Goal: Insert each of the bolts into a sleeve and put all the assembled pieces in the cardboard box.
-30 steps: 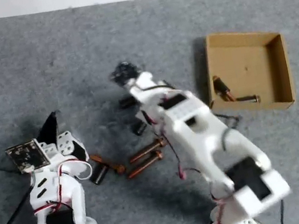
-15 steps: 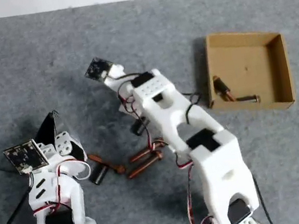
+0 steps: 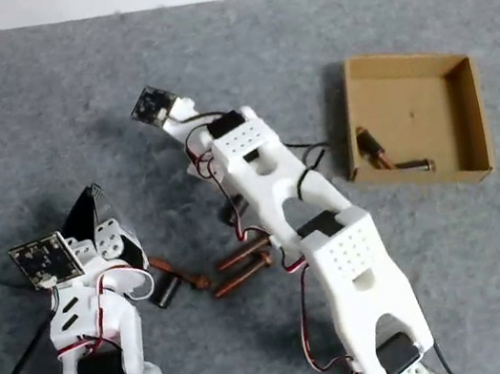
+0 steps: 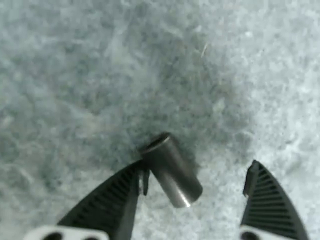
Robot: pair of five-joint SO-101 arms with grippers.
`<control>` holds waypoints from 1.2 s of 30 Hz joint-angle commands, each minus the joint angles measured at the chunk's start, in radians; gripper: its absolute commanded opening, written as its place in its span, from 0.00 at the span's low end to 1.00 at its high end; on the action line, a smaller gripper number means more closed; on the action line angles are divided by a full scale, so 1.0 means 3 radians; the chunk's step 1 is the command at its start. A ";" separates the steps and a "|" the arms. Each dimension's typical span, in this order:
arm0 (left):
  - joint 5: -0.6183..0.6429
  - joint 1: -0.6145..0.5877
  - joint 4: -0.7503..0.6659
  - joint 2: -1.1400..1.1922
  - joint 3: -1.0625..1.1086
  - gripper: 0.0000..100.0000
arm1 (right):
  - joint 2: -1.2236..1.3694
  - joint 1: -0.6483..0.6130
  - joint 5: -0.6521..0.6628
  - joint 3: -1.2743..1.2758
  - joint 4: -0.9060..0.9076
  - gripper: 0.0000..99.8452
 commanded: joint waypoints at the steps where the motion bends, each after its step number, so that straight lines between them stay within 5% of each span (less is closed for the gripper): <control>1: -0.0036 0.0054 0.0000 -0.0023 0.0069 0.04 | 0.0064 0.0013 0.0036 -0.0120 0.0033 0.28; 5: -0.0036 0.0054 0.0000 -0.0023 0.0069 0.04 | 0.0069 0.0013 0.0031 -0.0110 0.0038 0.25; 13: -0.0036 0.0054 0.0000 -0.0023 0.0069 0.04 | 0.0074 -0.0013 0.0015 -0.0090 0.0043 0.02; 36: -0.0036 0.0049 0.0000 -0.0018 0.0069 0.04 | -0.0575 0.0176 -0.0440 0.0049 0.0519 0.01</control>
